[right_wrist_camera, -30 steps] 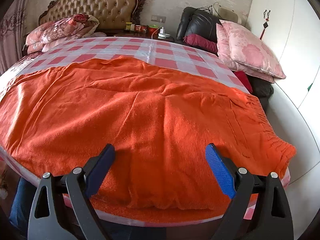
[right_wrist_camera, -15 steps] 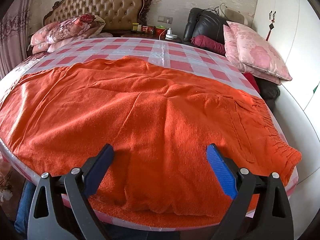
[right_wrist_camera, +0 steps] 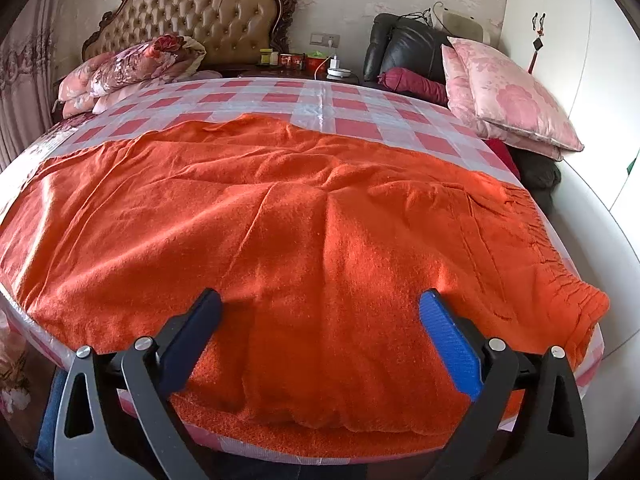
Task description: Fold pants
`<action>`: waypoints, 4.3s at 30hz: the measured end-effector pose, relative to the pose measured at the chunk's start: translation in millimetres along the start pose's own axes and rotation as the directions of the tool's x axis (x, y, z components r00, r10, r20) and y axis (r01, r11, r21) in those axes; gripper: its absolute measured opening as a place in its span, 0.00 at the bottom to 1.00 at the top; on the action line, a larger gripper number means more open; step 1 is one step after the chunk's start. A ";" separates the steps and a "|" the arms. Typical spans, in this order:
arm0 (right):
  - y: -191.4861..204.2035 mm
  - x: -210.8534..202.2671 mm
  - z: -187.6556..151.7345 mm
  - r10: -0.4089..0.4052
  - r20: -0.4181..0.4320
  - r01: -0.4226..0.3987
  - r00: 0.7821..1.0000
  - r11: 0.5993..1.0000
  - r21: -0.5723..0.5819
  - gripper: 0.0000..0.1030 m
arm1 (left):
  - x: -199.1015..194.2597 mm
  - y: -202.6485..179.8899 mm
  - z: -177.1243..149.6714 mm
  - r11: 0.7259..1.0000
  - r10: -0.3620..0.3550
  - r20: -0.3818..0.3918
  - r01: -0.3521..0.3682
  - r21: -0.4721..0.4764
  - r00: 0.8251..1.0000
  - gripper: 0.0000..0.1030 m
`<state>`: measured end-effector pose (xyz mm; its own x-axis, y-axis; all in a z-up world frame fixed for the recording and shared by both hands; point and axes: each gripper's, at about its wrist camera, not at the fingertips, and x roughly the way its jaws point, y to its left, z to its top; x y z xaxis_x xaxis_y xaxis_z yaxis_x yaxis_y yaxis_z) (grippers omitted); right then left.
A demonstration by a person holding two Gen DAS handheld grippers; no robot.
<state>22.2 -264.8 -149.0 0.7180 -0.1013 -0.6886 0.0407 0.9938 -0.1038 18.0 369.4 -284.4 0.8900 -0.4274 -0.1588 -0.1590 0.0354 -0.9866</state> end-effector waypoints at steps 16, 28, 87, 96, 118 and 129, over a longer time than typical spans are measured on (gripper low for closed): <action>2.5 -6.6 2.3 -0.017 -0.013 0.017 1.000 0.999 -0.027 0.94 | 30.0 28.1 -3.0 0.984 -0.119 -0.115 0.101 -0.148 0.986 0.51; 128.5 -44.2 85.5 0.254 0.030 -0.239 0.967 0.941 -0.241 0.94 | 37.6 52.5 -10.3 0.951 -0.137 -0.150 0.088 -0.296 0.979 0.51; 81.6 37.8 109.6 0.624 -0.167 -0.525 0.764 0.750 0.402 0.95 | 176.6 -218.4 -294.9 -0.208 0.401 0.241 -0.169 0.964 0.883 0.10; 79.4 47.4 103.1 0.712 -0.193 -0.576 0.675 0.672 0.466 0.89 | 167.4 -161.4 -307.2 -0.064 0.429 0.115 -0.097 0.993 0.896 0.10; 160.0 68.7 123.1 0.801 -0.305 -0.632 0.515 0.595 0.497 0.72 | 153.8 -185.0 -323.5 -0.104 0.351 0.143 -0.113 0.988 0.925 0.10; 149.1 78.5 127.2 0.775 -0.245 -0.664 0.583 0.628 0.407 0.08 | 164.0 -153.8 -377.2 -0.347 0.353 0.263 -0.136 0.928 0.898 0.10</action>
<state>173.0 -118.6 -127.3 0.2796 0.6996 -0.6576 -0.1683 0.7100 0.6838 27.2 -46.9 -144.9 0.8556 -0.1335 -0.5001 0.3310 0.8839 0.3304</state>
